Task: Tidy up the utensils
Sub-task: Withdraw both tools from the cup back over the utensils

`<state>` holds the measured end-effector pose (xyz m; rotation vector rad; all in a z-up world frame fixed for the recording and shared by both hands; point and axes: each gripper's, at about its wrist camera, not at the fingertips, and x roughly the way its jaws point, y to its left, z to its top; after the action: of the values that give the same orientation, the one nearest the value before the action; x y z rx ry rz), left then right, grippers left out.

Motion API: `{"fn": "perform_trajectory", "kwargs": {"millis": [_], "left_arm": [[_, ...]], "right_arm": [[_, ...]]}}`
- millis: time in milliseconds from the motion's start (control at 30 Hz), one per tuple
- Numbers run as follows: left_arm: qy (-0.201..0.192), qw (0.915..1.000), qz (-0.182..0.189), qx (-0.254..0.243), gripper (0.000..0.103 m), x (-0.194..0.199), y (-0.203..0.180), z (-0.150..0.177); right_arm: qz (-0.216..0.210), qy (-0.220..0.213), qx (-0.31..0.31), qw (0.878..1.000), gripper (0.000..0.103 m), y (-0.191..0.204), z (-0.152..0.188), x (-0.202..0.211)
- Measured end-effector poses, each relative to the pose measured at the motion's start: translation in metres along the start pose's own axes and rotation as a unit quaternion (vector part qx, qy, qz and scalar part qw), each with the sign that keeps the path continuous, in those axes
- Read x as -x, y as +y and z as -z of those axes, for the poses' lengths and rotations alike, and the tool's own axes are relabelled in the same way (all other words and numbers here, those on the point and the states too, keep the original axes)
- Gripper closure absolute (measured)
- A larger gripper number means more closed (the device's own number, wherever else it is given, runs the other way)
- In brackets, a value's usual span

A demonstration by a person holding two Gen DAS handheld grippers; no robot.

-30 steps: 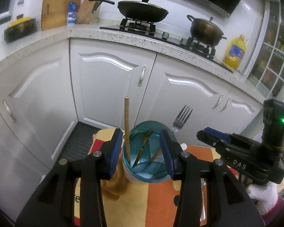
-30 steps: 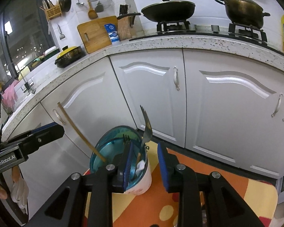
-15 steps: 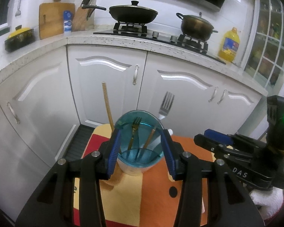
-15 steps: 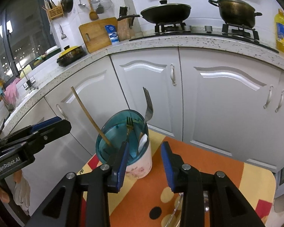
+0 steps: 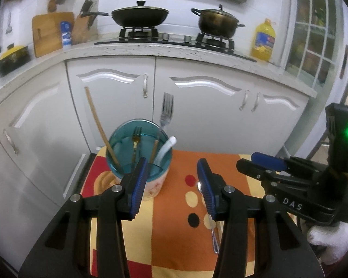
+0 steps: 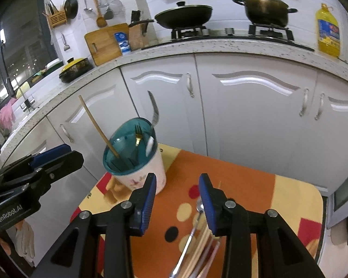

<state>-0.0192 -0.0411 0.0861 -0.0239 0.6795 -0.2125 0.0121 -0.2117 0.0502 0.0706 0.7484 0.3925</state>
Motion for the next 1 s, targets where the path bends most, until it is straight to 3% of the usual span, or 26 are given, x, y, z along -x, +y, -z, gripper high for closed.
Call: {"fn": "perform_trajectory", "kwargs": {"millis": [600, 1000], "left_arm": [[0.034, 0.9989, 0.018, -0.025, 0.060, -0.017, -0.032, 0.028], [0.107, 0.9932, 0.045, 0.005, 0.060, -0.057, -0.018, 0.064]], "right_arm": [[0.021, 0.025, -0.043, 0.999, 0.065, -0.040, 0.046, 0.013], [0.027, 0.103, -0.084, 0.991, 0.064, -0.077, 0.085, -0.043]]}}
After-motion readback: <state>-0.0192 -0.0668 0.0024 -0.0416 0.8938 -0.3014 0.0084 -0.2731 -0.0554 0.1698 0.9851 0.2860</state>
